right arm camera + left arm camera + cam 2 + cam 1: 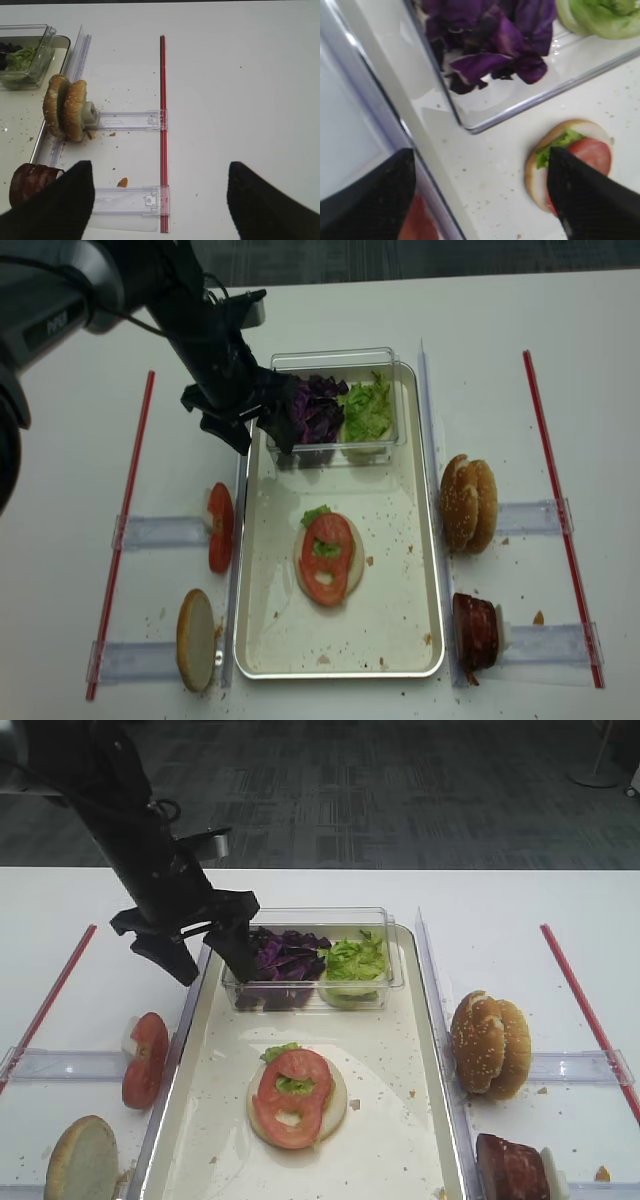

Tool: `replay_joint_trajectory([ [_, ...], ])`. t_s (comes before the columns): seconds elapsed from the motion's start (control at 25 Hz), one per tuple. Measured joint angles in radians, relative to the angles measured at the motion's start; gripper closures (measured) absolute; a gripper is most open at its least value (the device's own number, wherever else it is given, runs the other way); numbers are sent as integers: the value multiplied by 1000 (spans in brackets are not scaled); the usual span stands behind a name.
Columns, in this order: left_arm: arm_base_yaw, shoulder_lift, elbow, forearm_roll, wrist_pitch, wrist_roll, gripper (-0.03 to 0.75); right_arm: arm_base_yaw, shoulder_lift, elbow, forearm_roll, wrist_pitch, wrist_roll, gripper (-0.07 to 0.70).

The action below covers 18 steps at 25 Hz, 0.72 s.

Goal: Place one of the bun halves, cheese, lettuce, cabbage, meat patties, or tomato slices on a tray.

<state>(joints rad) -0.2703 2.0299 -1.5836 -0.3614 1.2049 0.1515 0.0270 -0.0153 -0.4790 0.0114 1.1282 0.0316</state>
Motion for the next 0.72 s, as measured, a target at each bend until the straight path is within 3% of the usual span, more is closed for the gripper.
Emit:
replay_joint_trajectory([
  [0.48, -22, 0, -58, 396, 10, -179, 210, 0, 0, 0, 0, 0, 0, 61],
  [0.72, -26, 0, -62, 406, 13, -161, 210, 0, 0, 0, 0, 0, 0, 61],
])
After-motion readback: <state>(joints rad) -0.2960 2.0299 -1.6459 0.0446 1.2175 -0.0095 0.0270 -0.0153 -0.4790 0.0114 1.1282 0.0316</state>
